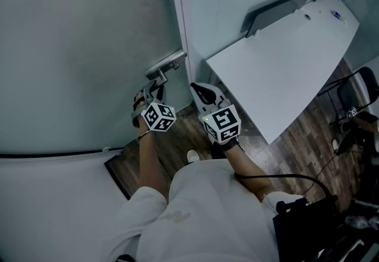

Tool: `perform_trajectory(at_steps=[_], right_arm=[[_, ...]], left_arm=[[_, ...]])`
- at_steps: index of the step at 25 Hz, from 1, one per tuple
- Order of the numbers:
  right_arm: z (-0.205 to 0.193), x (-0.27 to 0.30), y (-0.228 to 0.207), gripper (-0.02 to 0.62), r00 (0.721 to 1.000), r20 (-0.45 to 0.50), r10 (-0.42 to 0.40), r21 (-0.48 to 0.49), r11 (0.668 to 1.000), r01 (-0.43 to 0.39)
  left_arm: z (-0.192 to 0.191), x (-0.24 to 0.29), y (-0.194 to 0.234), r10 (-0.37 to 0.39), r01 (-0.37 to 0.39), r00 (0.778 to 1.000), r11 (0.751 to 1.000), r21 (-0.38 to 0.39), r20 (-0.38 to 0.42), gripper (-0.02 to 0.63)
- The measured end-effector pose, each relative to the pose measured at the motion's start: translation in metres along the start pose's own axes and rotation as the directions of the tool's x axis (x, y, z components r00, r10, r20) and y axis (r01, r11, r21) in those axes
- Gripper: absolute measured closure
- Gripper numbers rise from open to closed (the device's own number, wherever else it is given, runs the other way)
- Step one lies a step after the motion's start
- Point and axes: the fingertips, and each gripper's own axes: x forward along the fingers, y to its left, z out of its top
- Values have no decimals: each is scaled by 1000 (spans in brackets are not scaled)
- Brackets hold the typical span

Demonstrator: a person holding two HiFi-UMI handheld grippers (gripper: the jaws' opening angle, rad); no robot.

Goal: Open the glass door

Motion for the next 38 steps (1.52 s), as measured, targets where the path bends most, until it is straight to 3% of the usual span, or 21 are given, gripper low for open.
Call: perform_trajectory(at_steps=[4, 11, 16, 22, 29, 34, 38], right_arm=[[1, -11, 6, 592, 999, 2, -34, 5, 999, 34], [-18, -38, 25, 592, 995, -24, -94, 15, 995, 94], [-25, -53, 42, 592, 994, -52, -97, 3, 995, 97], [-17, -84, 54, 592, 998, -21, -62, -18, 998, 62], [-5, -120, 55, 592, 999, 34, 12, -20, 1000, -12], [-7, -174, 39, 592, 998, 53, 40, -23, 999, -39], [-17, -225, 12, 592, 997, 59, 51, 7, 999, -52]], left_arm=[[2, -5, -4, -36, 36, 999, 999, -15, -14, 474], [3, -17, -16, -18, 18, 1000, 1000, 21, 9, 474], [7, -28, -26, -17, 16, 1000, 999, 36, 26, 474], [10, -55, -54, -28, 28, 999, 999, 17, 17, 473], [4, -83, -82, -58, 55, 998, 997, -56, -38, 472], [-5, -105, -102, 3, -7, 986, 1000, -23, -166, 469], [-2, -129, -122, 54, -61, 974, 998, -23, -218, 456]])
